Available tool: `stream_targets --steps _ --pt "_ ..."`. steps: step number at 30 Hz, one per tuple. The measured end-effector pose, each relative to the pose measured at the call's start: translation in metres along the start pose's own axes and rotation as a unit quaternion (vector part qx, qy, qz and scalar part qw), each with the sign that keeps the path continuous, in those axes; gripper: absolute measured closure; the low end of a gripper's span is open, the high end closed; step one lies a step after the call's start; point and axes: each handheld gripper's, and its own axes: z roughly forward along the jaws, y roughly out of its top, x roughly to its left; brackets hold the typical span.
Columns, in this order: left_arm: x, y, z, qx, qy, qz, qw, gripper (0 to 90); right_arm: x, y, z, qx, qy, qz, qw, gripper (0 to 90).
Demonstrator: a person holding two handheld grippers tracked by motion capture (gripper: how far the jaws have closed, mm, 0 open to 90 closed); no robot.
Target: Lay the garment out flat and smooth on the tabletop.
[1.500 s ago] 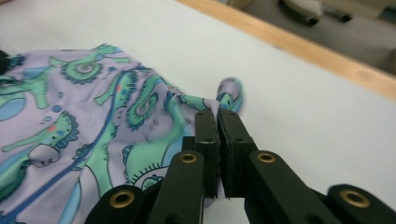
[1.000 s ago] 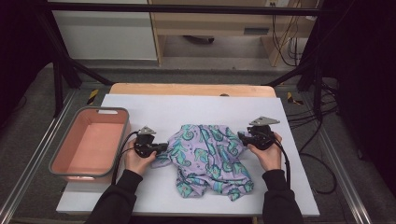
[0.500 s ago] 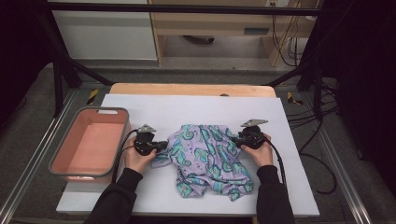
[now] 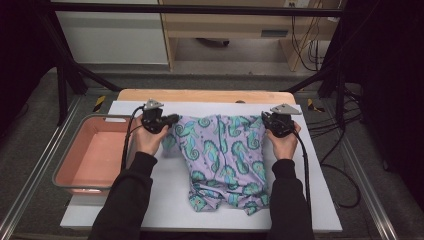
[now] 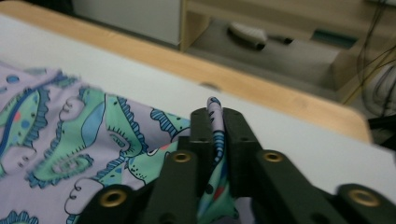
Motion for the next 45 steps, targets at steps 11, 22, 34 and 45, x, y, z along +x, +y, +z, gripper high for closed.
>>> stream_targets --steps 11,22,34,45 --pt "-0.008 -0.034 -0.019 0.051 -0.029 -0.001 0.9983 15.7 0.006 -0.03 -0.032 0.031 0.049 0.029 0.9979 32.0" --pt "-0.034 -0.066 -0.039 0.079 -0.076 0.019 0.9938 7.9 0.023 -0.057 -0.075 0.041 0.125 0.04 0.9904 23.5" --pt "-0.053 -0.102 -0.053 0.098 -0.114 0.025 0.9883 11.7 0.041 -0.077 -0.098 0.062 0.169 0.028 0.9832 25.3" --pt "-0.078 -0.116 -0.044 0.122 -0.15 0.034 0.9805 35.7 0.054 -0.092 -0.104 0.09 0.191 0.009 0.9773 45.5"
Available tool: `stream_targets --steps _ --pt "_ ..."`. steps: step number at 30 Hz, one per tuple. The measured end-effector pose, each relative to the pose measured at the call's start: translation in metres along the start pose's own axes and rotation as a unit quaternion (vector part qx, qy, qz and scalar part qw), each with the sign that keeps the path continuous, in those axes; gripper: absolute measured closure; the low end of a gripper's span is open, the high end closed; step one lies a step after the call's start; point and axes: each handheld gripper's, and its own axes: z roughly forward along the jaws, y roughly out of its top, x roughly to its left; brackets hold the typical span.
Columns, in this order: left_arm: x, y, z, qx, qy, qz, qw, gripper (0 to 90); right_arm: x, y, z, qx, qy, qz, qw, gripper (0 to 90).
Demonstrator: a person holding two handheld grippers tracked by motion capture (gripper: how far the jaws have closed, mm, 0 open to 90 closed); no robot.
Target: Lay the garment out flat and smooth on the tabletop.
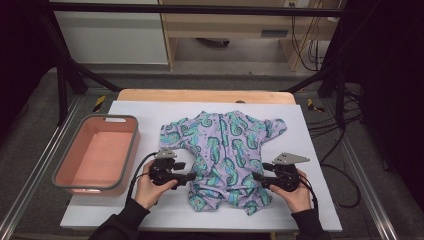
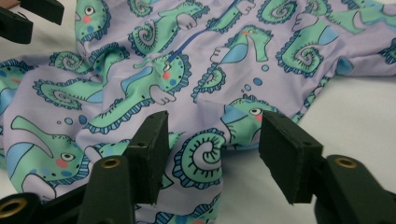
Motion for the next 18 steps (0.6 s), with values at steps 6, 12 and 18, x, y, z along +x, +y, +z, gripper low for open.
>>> stream_targets --steps 6,12,18 --pt "-0.003 -0.005 0.009 0.01 0.002 0.003 0.9999 46.4 0.0 -0.003 0.007 0.014 0.007 0.013 0.9998 48.9" --pt "-0.002 -0.009 0.013 0.02 -0.007 -0.017 0.9996 53.8 -0.001 -0.004 0.01 0.027 0.016 0.018 0.9994 56.9" --pt "-0.005 -0.009 0.015 0.029 -0.007 -0.012 0.9995 66.5 -0.001 -0.004 0.01 0.038 0.032 0.024 0.9985 71.9"
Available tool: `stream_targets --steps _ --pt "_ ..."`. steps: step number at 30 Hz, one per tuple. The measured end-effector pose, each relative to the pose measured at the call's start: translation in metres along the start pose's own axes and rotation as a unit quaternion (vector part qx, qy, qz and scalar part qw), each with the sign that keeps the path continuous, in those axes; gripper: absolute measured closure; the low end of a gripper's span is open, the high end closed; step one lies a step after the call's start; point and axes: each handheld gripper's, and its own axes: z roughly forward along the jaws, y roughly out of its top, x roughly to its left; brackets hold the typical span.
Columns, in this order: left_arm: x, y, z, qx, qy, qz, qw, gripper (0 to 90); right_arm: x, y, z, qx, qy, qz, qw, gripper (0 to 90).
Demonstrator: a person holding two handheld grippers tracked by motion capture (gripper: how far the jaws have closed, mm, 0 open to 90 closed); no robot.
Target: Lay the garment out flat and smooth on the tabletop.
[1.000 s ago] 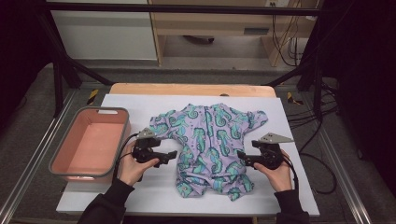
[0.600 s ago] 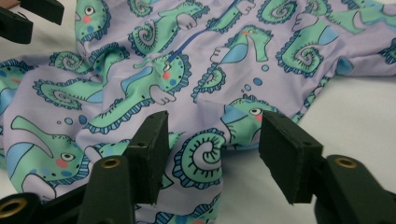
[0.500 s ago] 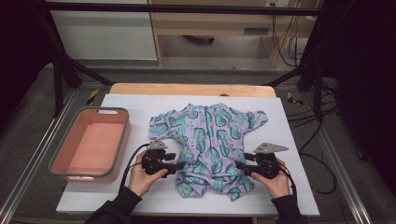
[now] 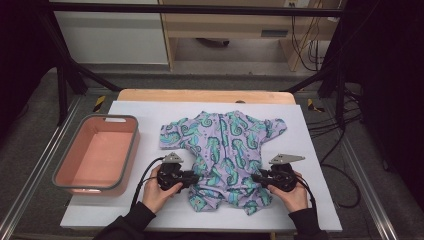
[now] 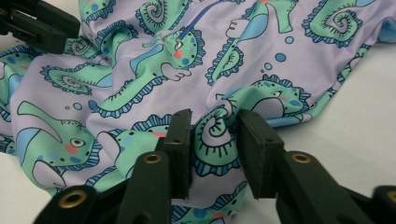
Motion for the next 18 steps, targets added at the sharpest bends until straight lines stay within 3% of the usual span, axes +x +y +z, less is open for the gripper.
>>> stream_targets --steps 4,8,12,15,18 --pt "-0.005 -0.001 0.002 0.022 0.022 0.022 0.9993 81.8 0.0 0.0 0.001 0.007 0.005 0.005 1.0 82.2" --pt "-0.007 0.001 0.001 0.029 0.015 0.037 0.9988 89.4 -0.001 0.003 -0.001 -0.001 0.004 0.0 1.0 85.3" --pt "0.0 0.011 -0.01 -0.003 0.002 0.035 0.9994 89.6 -0.004 0.014 -0.004 -0.036 -0.006 -0.006 0.9993 85.7" --pt "0.01 0.025 -0.02 -0.028 0.009 0.029 0.9991 89.7 -0.007 0.027 -0.007 -0.068 -0.022 -0.012 0.9974 85.8" --pt "0.022 0.037 -0.022 -0.038 0.024 0.017 0.9988 89.7 -0.014 0.043 -0.003 -0.098 -0.048 -0.014 0.994 85.8"
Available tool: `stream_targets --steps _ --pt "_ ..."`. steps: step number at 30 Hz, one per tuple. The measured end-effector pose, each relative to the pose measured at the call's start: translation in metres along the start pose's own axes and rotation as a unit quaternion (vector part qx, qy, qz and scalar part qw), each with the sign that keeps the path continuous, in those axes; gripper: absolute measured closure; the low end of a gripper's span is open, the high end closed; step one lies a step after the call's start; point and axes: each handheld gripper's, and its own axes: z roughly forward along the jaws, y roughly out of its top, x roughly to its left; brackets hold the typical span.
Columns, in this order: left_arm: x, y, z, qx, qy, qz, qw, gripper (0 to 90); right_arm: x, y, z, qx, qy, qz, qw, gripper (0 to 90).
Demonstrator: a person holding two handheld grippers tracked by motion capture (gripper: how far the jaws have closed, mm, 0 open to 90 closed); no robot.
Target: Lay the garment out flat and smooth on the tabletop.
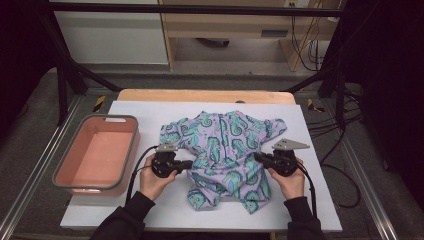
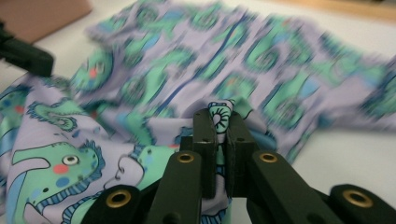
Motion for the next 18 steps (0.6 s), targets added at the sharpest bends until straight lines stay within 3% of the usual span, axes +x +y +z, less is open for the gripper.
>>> stream_targets --steps 3,6,7,9,12,16,18 --pt "0.012 0.006 0.007 0.004 0.018 -0.005 0.9998 89.7 -0.007 0.009 0.015 -0.008 -0.026 -0.001 0.9996 85.6" --pt "0.023 0.005 0.016 0.013 0.03 -0.021 0.9993 89.7 -0.013 0.009 0.035 0.012 -0.038 0.007 0.9992 83.9" --pt "0.026 0.003 0.019 0.023 0.025 -0.031 0.9989 89.6 -0.013 0.007 0.04 0.024 -0.041 0.007 0.9988 80.0" --pt "0.025 -0.001 0.02 0.026 0.026 -0.033 0.9988 86.9 -0.012 0.003 0.045 0.037 -0.05 0.008 0.9981 68.2" --pt "0.02 -0.004 0.012 0.009 0.015 -0.031 0.9994 72.0 -0.006 0.001 0.034 0.023 -0.037 0.005 0.999 53.6" --pt "0.005 -0.007 -0.001 -0.012 0.006 -0.024 0.9996 38.5 0.009 -0.002 0.006 -0.01 -0.013 0.006 0.9999 40.5" --pt "-0.007 -0.009 -0.006 -0.016 -0.004 -0.009 0.9998 33.7 0.019 -0.006 -0.005 -0.011 0.002 0.0 0.9999 38.8"
